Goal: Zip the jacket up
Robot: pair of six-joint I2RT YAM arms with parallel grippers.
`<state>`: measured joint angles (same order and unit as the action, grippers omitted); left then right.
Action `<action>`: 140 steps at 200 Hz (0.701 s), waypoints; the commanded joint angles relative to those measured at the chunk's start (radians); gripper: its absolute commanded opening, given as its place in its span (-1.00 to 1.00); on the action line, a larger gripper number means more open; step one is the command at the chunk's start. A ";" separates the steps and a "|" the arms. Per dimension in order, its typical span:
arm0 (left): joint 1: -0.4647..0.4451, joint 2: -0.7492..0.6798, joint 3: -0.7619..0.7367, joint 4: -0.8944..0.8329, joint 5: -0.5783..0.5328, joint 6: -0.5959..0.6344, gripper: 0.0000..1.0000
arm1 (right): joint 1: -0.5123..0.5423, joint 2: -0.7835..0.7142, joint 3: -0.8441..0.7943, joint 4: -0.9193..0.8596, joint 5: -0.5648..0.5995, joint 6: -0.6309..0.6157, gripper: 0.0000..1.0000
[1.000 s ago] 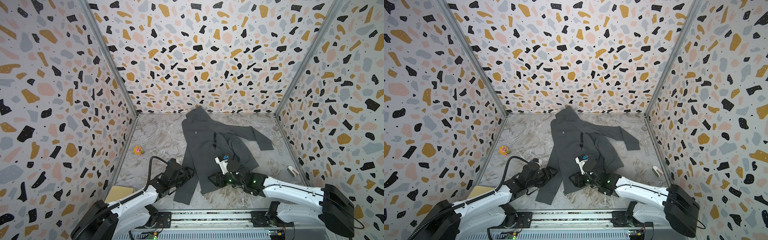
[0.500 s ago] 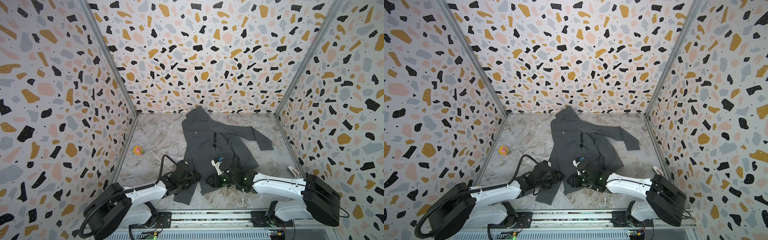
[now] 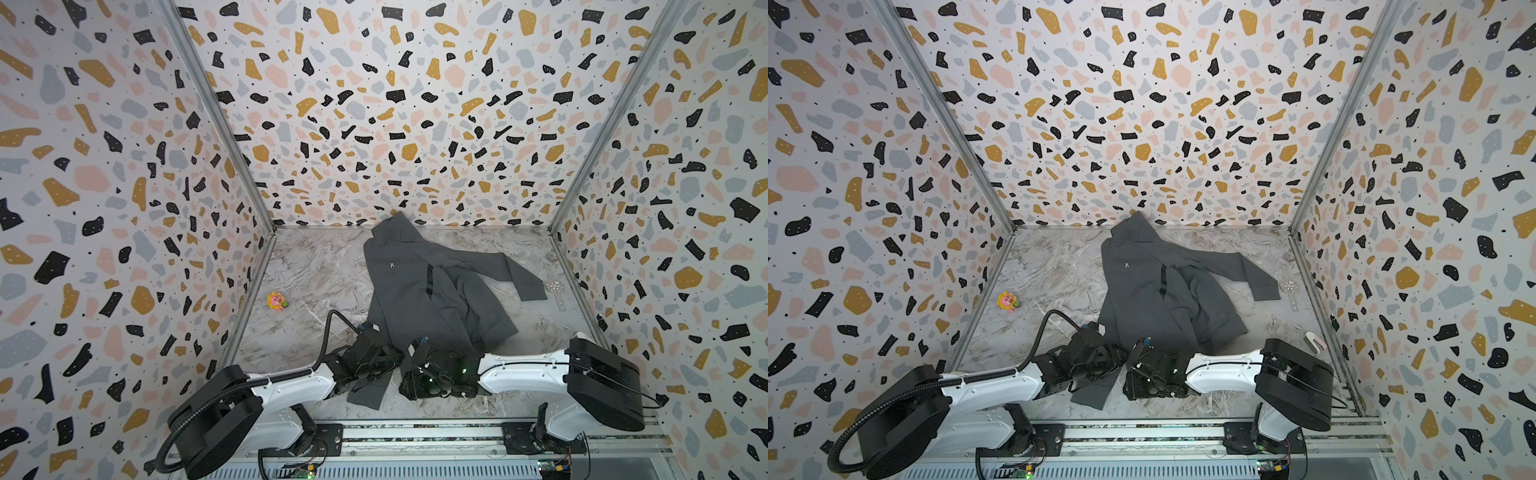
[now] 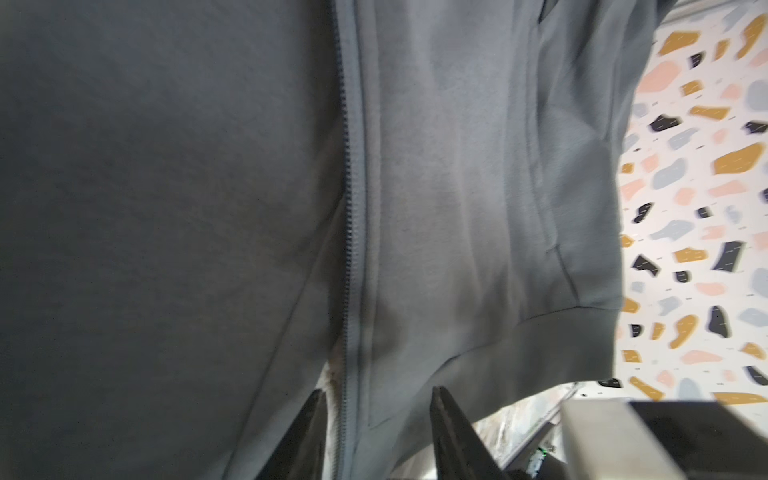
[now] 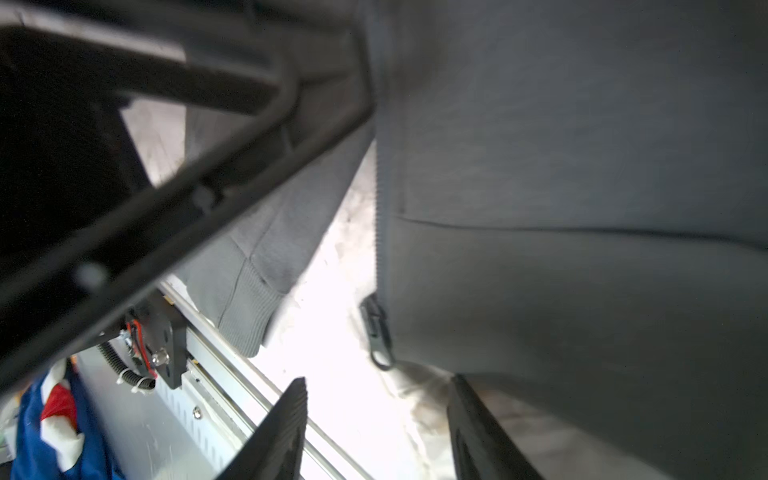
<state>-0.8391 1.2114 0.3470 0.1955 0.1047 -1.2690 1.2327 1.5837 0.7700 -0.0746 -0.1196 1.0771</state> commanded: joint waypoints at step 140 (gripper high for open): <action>0.061 -0.341 -0.085 -0.217 -0.172 0.159 0.31 | 0.037 0.169 0.383 -0.508 0.290 -0.005 0.35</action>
<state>-0.8116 0.9203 0.2699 0.0460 -0.0319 -1.1660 1.2812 1.7119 1.0927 -0.5163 0.1337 1.0966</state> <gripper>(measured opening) 0.612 0.676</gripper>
